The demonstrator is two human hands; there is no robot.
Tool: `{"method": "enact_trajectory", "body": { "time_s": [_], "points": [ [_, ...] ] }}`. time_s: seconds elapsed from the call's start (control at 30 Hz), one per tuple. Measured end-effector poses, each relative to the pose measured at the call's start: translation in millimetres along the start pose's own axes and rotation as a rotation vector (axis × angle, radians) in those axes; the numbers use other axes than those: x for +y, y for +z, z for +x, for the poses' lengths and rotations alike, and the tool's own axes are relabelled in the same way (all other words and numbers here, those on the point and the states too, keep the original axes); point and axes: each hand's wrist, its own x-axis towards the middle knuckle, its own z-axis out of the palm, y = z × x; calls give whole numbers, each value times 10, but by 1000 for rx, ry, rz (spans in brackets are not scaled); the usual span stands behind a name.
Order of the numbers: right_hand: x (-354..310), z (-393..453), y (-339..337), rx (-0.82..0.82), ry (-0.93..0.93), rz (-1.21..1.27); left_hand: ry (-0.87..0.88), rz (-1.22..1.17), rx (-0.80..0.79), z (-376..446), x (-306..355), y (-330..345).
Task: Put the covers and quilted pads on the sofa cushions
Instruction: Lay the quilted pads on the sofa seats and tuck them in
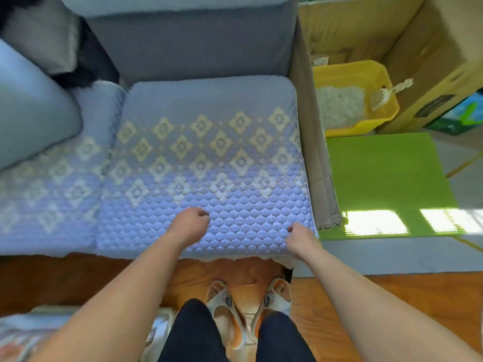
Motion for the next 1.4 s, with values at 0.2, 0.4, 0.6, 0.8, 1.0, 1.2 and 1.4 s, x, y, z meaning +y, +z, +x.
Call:
{"method": "enact_trajectory", "body": {
  "time_s": [0.2,0.4,0.6,0.8,1.0,1.2,1.4],
  "points": [
    [-1089,-786,-745,4,-230,-48,-44,-553,121,-1174,-179,-426],
    [-2484,-1325,-577,-4,-401,13,-178,-908,215,-1512,-1055,-1070],
    [-4214,-1609,107,-142,-620,-50,-133,-1027,346,-1194,-2037,-2092],
    [-6212,-1212,924,-102,-673,-212,-168,-1094,367,-330,-3491,-3105],
    [-8157,-531,1382,27,-749,-793,-258,-1018,457,289,-4880,-4518],
    [-10114,303,1010,409,-854,-650,-193,-857,497,903,-5590,-5215],
    [-10443,644,1037,338,-778,-839,-197,-724,490,1163,-5940,-5097]
  ]
}}
